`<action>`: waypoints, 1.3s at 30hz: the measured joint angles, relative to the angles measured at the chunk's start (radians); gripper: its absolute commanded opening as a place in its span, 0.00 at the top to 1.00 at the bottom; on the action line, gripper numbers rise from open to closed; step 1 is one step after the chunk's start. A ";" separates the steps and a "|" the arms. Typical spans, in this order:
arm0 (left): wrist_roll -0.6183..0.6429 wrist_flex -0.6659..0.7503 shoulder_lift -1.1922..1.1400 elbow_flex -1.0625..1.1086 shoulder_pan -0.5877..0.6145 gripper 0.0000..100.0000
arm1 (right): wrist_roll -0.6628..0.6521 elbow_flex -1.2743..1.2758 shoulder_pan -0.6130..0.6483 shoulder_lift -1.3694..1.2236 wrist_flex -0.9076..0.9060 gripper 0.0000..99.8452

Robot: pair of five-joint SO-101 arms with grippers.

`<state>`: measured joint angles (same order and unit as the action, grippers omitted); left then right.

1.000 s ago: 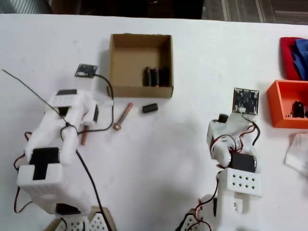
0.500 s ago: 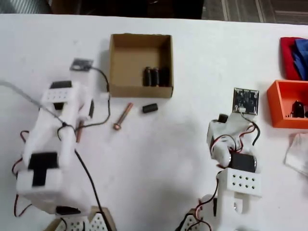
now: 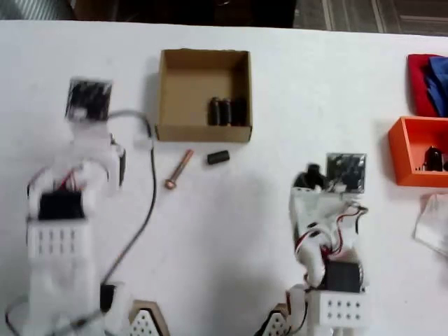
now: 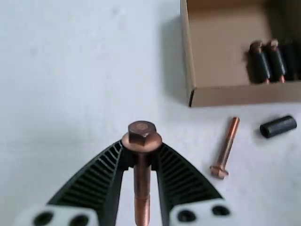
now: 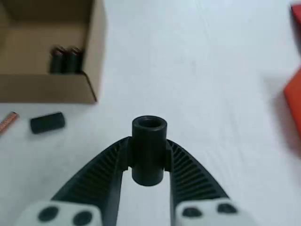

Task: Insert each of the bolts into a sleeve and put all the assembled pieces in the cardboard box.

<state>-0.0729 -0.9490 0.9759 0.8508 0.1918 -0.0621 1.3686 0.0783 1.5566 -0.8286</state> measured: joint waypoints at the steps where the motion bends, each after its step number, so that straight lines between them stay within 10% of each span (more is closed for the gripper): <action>1: 0.008 0.052 0.061 0.051 -0.002 0.97 | 0.000 0.000 0.044 0.035 0.000 0.98; 10: 0.041 0.368 0.133 0.178 -0.058 0.97 | 0.000 0.130 0.242 0.046 0.462 0.98; 16: 0.304 0.462 -0.044 0.003 -0.120 0.97 | 0.000 0.152 0.244 -0.137 0.795 0.98; 25: 0.397 0.339 -0.146 -0.250 -0.474 0.97 | 0.000 0.153 0.244 -0.275 0.832 0.98; 39: 0.413 0.569 -0.250 -0.250 -0.598 0.97 | 0.000 0.153 0.244 -0.278 0.833 0.98</action>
<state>0.3399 -0.3798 0.7258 0.6007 -0.4066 -0.0621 1.5221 0.3222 1.2789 0.0046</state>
